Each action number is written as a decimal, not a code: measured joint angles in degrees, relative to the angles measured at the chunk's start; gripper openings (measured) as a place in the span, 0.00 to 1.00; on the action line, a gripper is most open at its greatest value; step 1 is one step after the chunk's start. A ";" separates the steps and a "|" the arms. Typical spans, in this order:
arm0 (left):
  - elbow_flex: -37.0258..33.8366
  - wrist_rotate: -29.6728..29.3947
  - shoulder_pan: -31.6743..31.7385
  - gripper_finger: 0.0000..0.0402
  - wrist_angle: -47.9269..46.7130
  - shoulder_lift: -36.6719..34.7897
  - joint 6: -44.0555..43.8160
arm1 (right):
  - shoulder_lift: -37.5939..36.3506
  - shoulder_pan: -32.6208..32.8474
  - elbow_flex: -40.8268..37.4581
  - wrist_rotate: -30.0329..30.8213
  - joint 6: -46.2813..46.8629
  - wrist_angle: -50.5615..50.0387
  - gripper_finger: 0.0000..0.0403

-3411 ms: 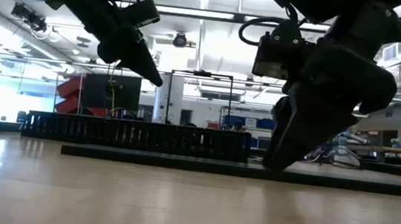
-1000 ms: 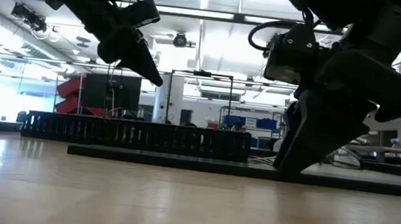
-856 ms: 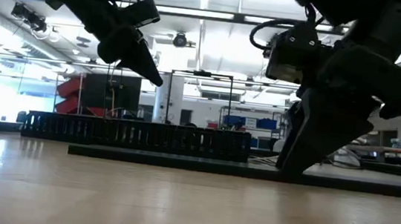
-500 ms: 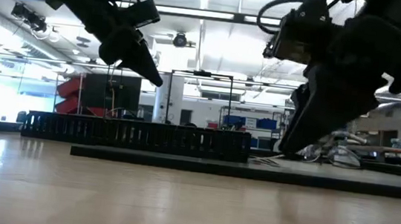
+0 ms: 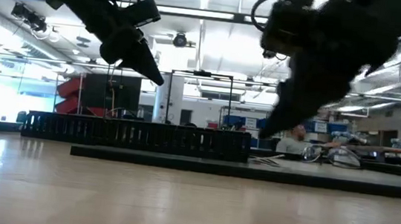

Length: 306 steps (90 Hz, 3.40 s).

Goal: Ziptie cables
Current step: Close the black cable duct cover

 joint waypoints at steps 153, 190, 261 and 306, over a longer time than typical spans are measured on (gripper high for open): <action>0.00 0.04 0.00 0.42 -0.05 -0.04 -0.30 | 10.34 3.98 0.20 8.04 -1.01 3.16 0.75; 0.00 0.04 0.00 0.42 -0.08 -0.02 -0.30 | 10.32 3.92 0.15 7.58 -1.32 3.16 0.57; 0.00 0.04 0.00 0.42 -0.14 0.00 -0.26 | 9.73 3.86 0.02 7.71 -1.43 3.87 0.58; 0.00 0.04 0.01 0.42 -0.10 0.00 -0.26 | 9.35 3.83 0.00 7.76 -1.45 4.43 0.57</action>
